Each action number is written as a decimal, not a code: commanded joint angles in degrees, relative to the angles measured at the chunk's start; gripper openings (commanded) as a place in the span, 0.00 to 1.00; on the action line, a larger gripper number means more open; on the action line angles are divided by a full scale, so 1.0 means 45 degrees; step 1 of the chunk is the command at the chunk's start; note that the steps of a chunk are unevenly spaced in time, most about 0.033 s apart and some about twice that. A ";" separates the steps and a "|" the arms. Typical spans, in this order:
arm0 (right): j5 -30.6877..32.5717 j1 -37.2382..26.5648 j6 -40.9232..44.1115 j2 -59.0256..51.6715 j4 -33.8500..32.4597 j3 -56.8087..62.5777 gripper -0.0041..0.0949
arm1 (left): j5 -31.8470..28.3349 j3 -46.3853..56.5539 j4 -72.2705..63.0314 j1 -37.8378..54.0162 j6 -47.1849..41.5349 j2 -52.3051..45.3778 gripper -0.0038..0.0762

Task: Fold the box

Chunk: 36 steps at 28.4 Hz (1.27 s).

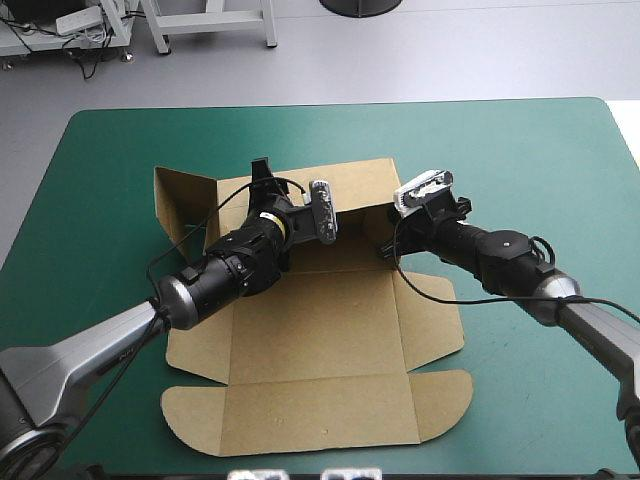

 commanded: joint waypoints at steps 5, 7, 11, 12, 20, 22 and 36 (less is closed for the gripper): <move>0.1462 0.0132 0.0145 -0.0360 0.0111 -0.0417 0.02 | 0.1264 -0.0030 -0.1153 -0.1416 -0.0054 -0.0816 0.69; 0.1311 0.0132 0.0145 -0.0360 0.0111 -0.0417 0.02 | 0.1672 -0.0030 -0.1129 -0.1949 -0.0134 -0.1031 0.69; 0.1221 0.0132 0.0145 -0.0360 0.0111 -0.0417 0.02 | 0.3034 -0.0030 -0.0938 -0.3187 -0.0251 -0.1428 0.69; 0.1221 0.0132 0.0145 -0.0360 0.0111 -0.0417 0.02 | 0.3457 -0.0030 -0.0878 -0.3490 -0.0301 -0.1531 0.69; 0.1078 0.0132 0.0145 -0.0360 0.0163 -0.0417 0.02 | 0.4327 -0.0030 -0.0647 -0.4990 -0.1103 -0.2503 0.69; 0.1022 0.0132 0.0168 -0.0360 0.0163 -0.0417 0.02 | 0.4423 -0.0030 -0.0620 -0.4990 -0.1204 -0.2602 0.69; 0.0705 0.0132 0.0168 -0.0360 0.0117 -0.0417 0.02 | 0.4968 -0.1595 -0.2078 -0.5791 -0.2552 -0.3781 0.26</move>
